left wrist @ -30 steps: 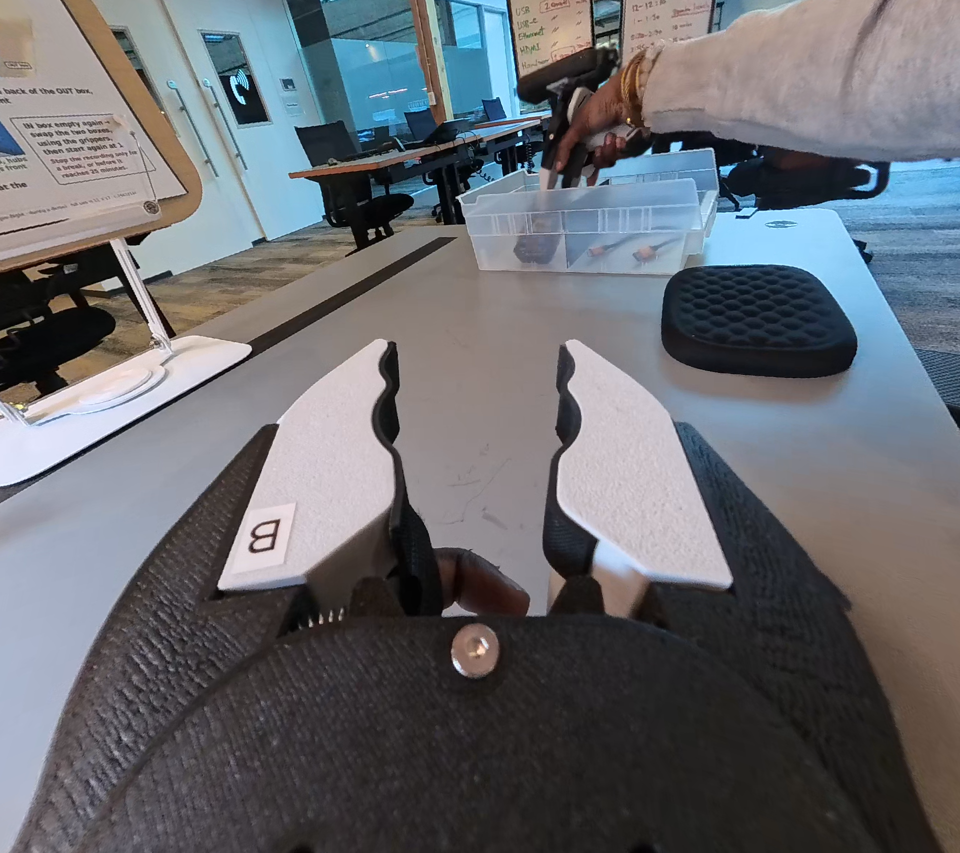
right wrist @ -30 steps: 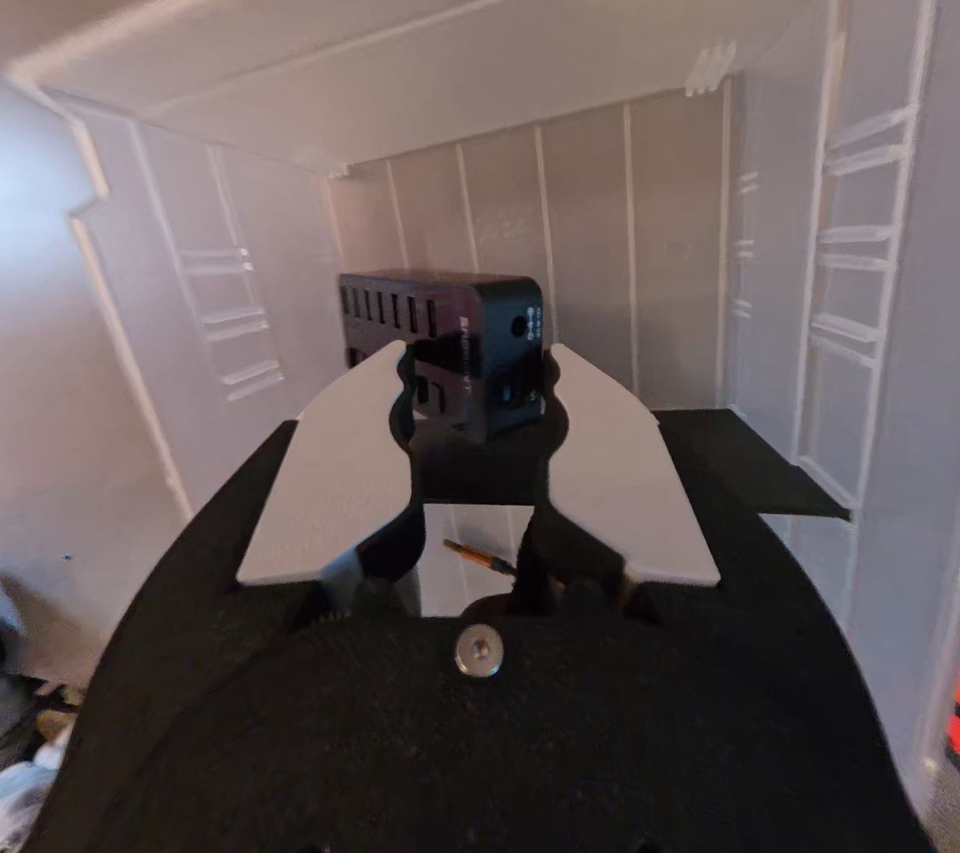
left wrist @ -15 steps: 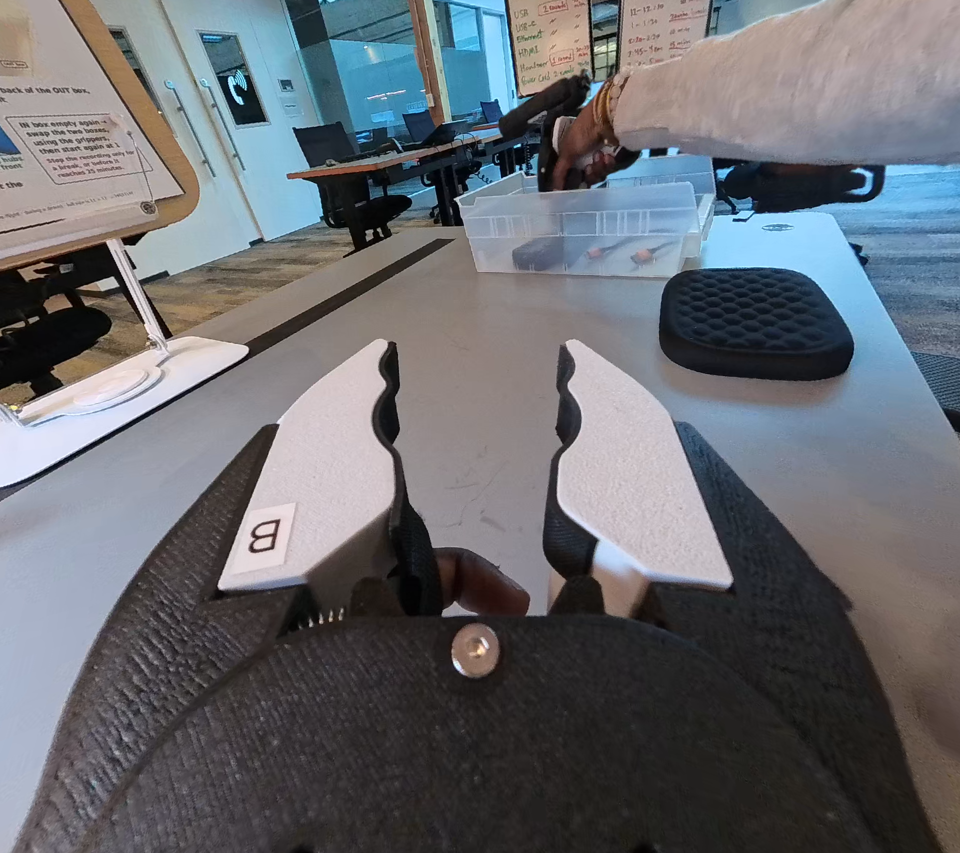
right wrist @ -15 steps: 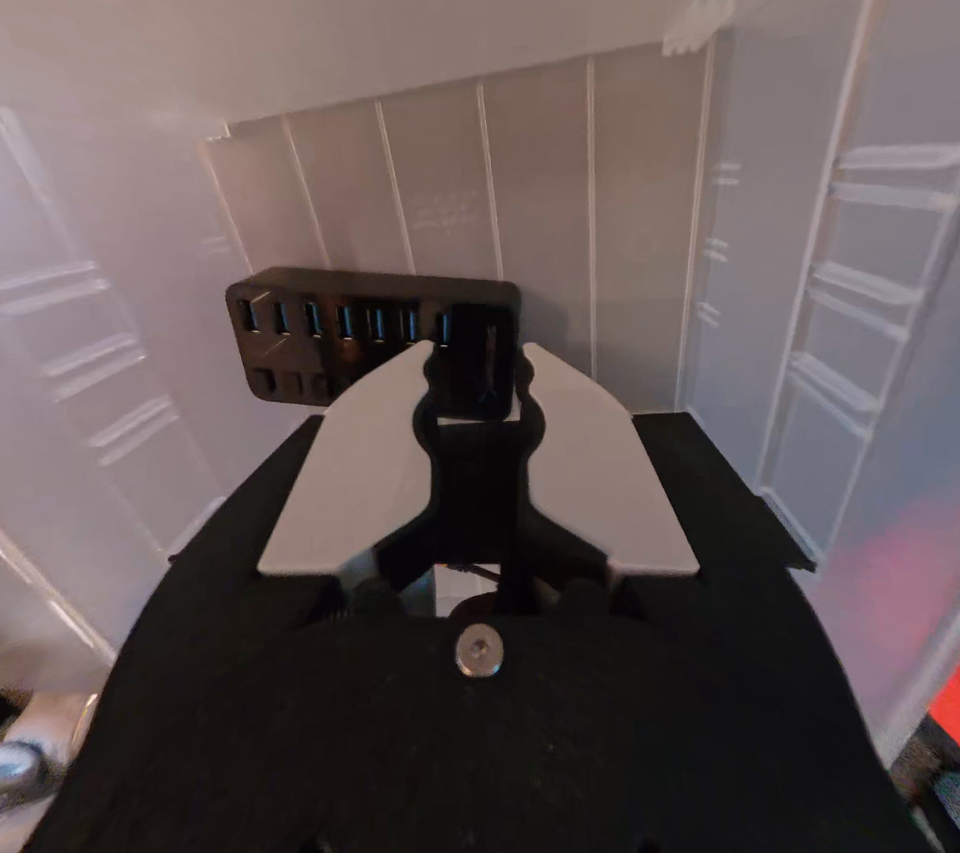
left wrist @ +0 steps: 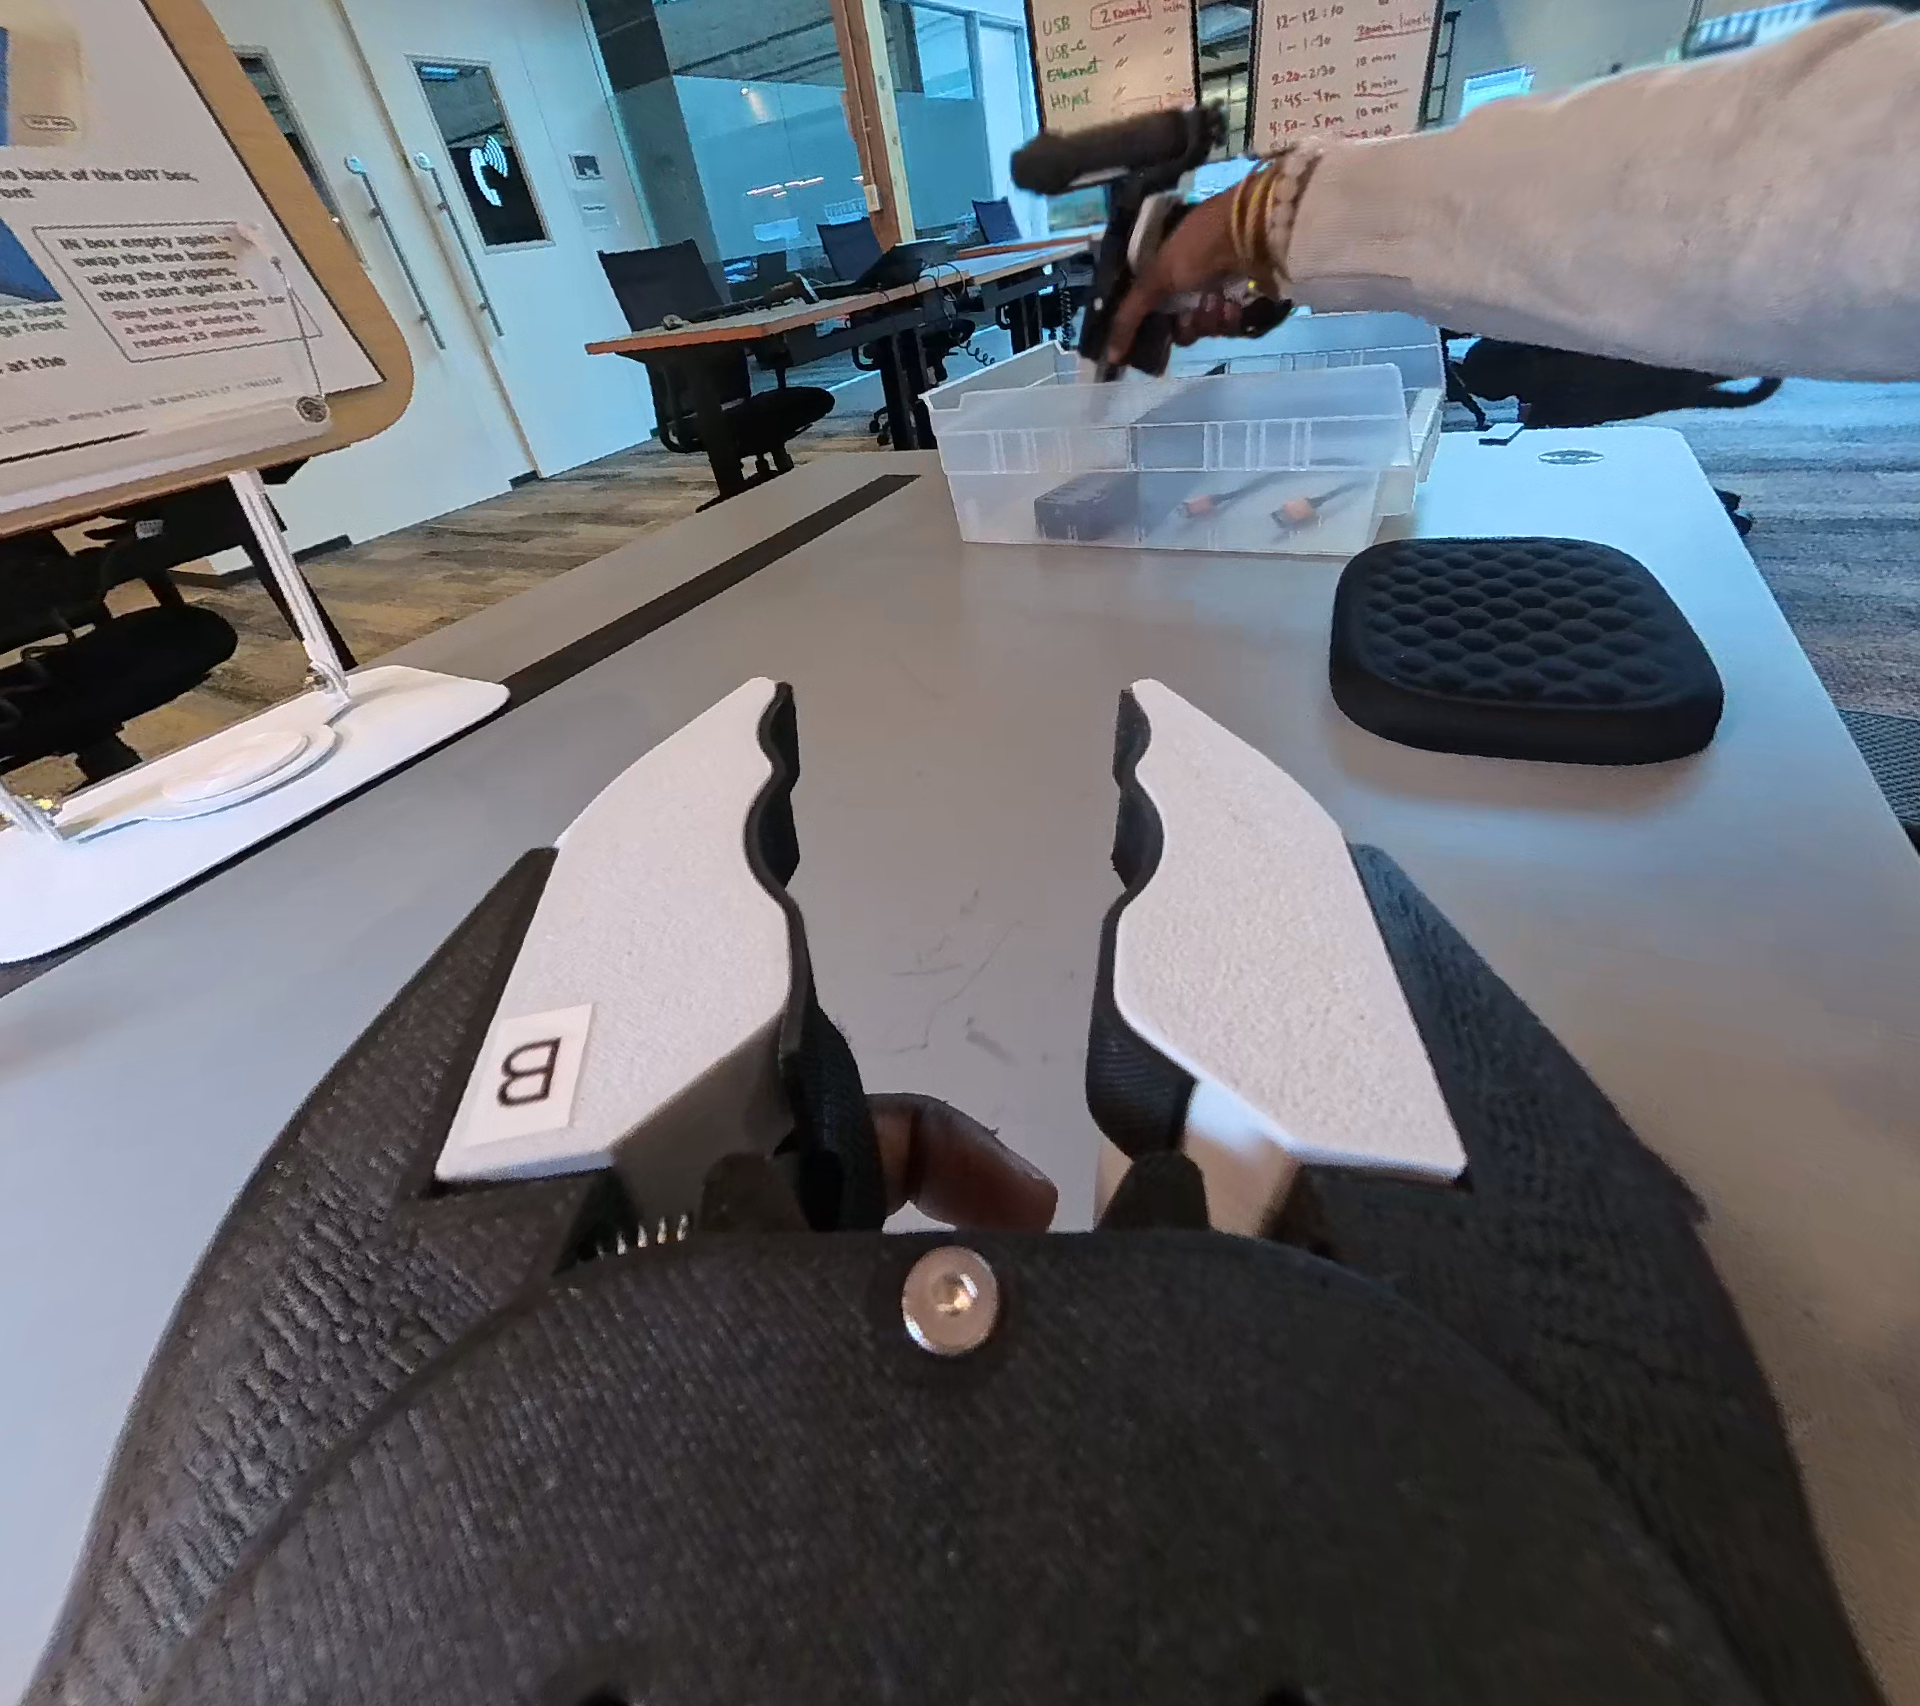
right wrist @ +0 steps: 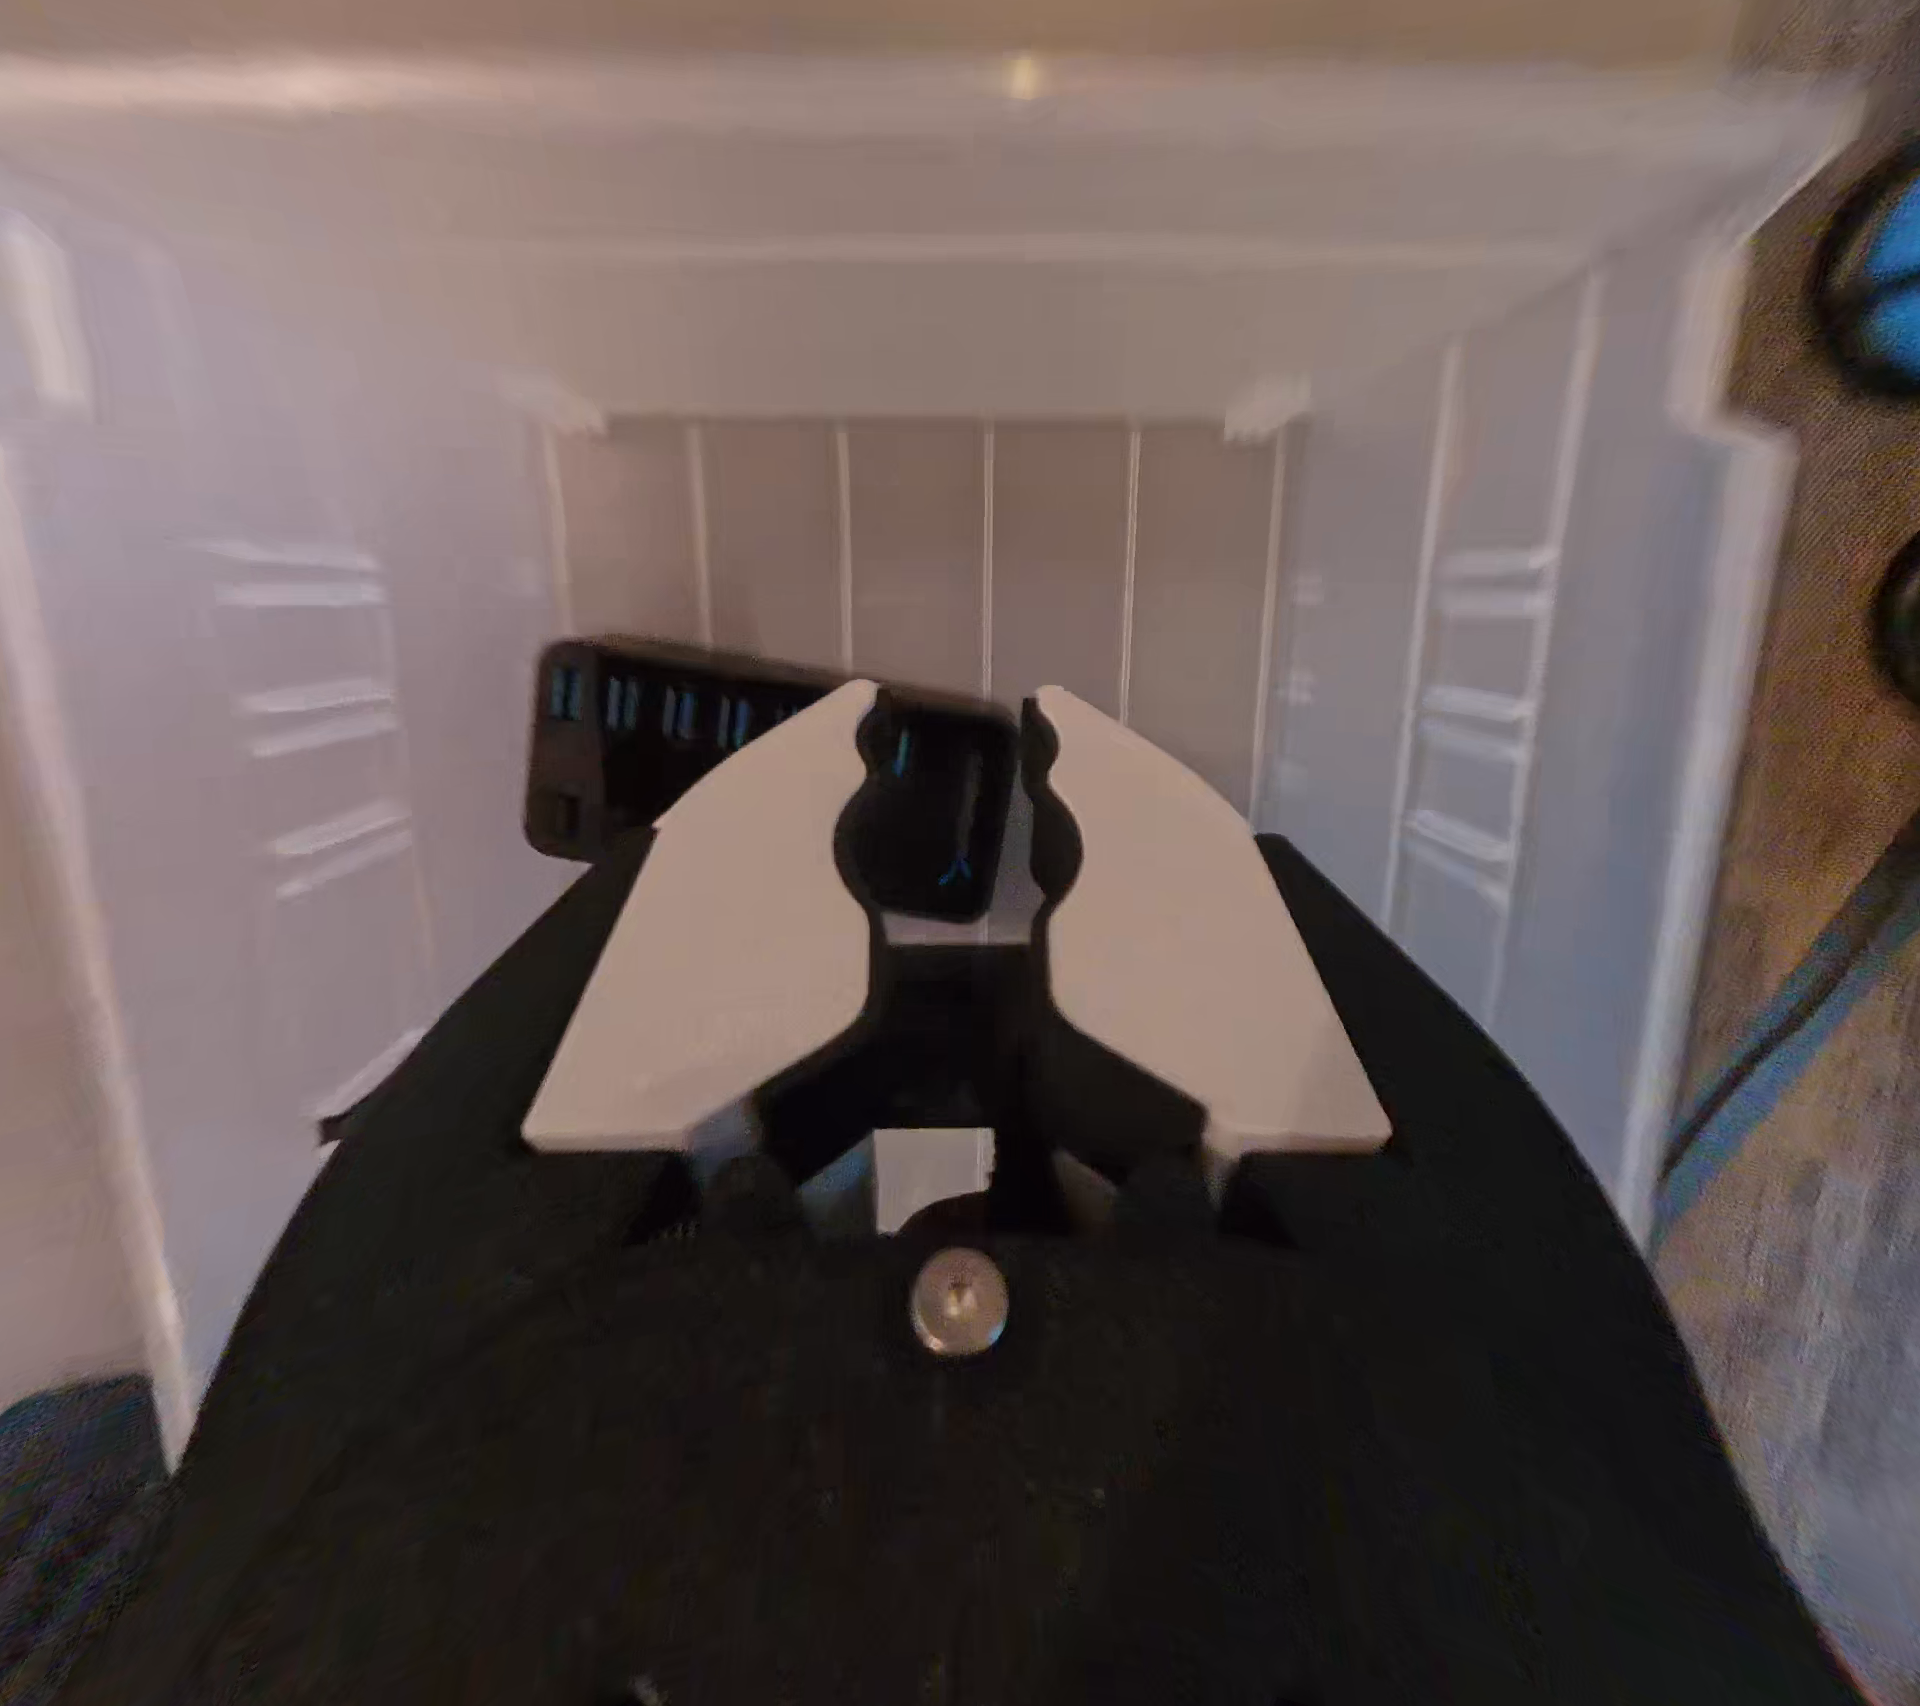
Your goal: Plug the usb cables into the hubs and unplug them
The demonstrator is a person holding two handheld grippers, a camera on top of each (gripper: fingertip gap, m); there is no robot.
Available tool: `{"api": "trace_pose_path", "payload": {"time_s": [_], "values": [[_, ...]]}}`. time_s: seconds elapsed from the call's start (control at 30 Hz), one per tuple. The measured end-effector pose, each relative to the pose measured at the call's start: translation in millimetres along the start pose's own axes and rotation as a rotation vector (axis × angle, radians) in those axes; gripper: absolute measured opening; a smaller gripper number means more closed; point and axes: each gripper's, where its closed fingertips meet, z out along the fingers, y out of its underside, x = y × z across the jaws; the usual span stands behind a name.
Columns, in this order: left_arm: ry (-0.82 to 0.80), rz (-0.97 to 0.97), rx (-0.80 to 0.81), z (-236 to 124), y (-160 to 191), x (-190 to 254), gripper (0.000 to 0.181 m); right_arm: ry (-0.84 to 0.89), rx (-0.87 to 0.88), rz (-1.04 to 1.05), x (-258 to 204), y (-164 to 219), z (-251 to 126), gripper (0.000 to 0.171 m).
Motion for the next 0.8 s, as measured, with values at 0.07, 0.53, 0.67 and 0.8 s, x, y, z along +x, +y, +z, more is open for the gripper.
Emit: {"api": "trace_pose_path", "payload": {"time_s": [0.07, 0.53, 0.67, 0.8], "values": [[-0.012, -0.002, -0.001, -0.3, 0.1, -2.1, 0.059, 0.024, 0.168, -0.068, -11.8, -19.3, -23.7, 0.029], [-0.109, -0.050, 0.060, -5.8, -8.2, -22.9, 0.073, -0.309, 1.055, -0.247, -230.0, 131.2, -186.1, 0.101], [-0.125, -0.009, 0.057, -7.9, -10.4, -24.0, 0.082, -0.288, 1.141, -0.369, -287.1, 139.7, -161.4, 0.146], [-0.148, 0.039, 0.077, -19.2, -27.3, -26.7, 0.085, -0.201, 1.174, -0.360, -310.6, 133.1, -126.7, 0.145]]}}
